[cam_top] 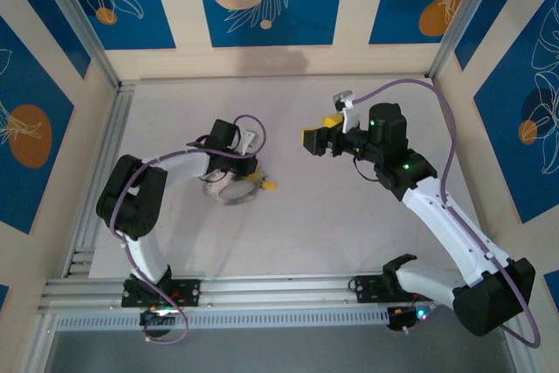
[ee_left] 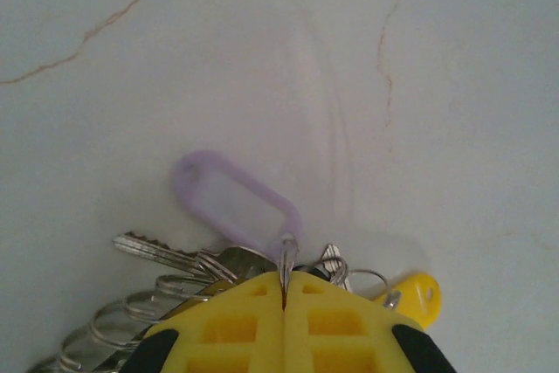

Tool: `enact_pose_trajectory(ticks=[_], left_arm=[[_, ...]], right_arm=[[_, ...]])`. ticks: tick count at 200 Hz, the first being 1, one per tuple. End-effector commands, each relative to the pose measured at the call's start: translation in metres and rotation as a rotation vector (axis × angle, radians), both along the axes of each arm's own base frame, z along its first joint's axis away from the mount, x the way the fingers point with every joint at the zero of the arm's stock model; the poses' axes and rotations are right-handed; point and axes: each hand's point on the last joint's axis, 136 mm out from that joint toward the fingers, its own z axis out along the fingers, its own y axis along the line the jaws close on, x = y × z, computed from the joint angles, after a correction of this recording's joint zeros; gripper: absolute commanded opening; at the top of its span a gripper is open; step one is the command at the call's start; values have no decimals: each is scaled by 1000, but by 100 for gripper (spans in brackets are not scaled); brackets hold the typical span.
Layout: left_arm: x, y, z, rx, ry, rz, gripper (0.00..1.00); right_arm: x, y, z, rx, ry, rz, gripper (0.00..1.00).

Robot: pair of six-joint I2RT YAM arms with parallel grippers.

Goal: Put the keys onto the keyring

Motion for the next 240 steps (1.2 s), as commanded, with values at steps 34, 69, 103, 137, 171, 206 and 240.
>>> enact_pose_trajectory(ticks=[34,69,103,137,171,206,240], left_arm=[[4,-4,26,-1,-30,-4,25],[-4,2,49,5,-58,-11,55],[-20,17,88,-2,-146,-11,64],[-39,48,131,-27,-268,44,91],[-43,87,159,-15,-400,200,100],[-36,145,177,114,-527,476,100],[-22,187,162,197,-528,613,100]], right_arm=[[6,-12,-17,-30,-25,-60,99],[12,-39,-30,-94,3,-204,99],[18,-79,-42,-113,91,-381,99],[17,-113,-60,-91,123,-485,99],[17,-140,-72,-82,99,-581,99],[25,-155,-90,-150,29,-643,99],[43,-149,-109,-92,-18,-533,99]])
